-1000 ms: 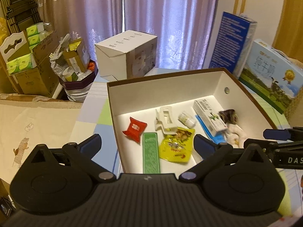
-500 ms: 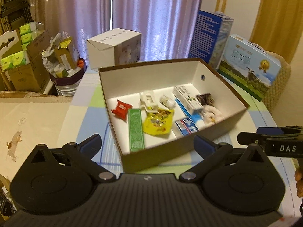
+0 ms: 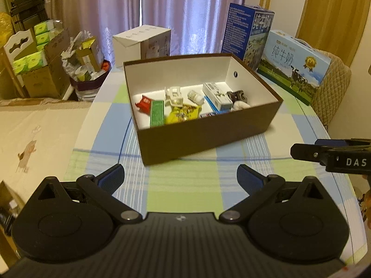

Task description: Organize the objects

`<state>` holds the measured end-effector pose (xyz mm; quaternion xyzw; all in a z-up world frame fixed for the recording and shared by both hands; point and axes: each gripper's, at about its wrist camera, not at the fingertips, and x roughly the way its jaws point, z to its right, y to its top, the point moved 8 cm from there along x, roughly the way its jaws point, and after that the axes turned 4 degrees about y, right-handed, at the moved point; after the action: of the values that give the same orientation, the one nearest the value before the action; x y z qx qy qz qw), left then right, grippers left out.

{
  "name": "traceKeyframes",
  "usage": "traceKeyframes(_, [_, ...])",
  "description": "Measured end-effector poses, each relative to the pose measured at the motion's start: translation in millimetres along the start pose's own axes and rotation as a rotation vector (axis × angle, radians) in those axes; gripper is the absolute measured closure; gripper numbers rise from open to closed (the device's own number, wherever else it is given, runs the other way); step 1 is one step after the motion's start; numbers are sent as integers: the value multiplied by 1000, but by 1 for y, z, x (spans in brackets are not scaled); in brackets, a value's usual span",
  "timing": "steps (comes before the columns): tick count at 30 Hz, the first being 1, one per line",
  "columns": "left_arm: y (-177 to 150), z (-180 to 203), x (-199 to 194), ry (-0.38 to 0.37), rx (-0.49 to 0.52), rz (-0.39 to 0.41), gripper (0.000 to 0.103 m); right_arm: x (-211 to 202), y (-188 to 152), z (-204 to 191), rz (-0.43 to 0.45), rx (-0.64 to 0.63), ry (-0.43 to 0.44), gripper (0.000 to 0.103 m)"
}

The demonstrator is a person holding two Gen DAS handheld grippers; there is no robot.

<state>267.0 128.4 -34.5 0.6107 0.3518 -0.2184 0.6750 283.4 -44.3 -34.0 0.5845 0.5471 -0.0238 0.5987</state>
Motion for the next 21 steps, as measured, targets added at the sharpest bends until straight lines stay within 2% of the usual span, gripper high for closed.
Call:
traceKeyframes(12, [-51, 50, -39, 13, -16, -34, 1, -58, -47, 15, -22, -30, 39, 32])
traceKeyframes(21, [-78, 78, -57, 8, -31, -63, 1, -84, -79, 24, -41, -41, 53, 32])
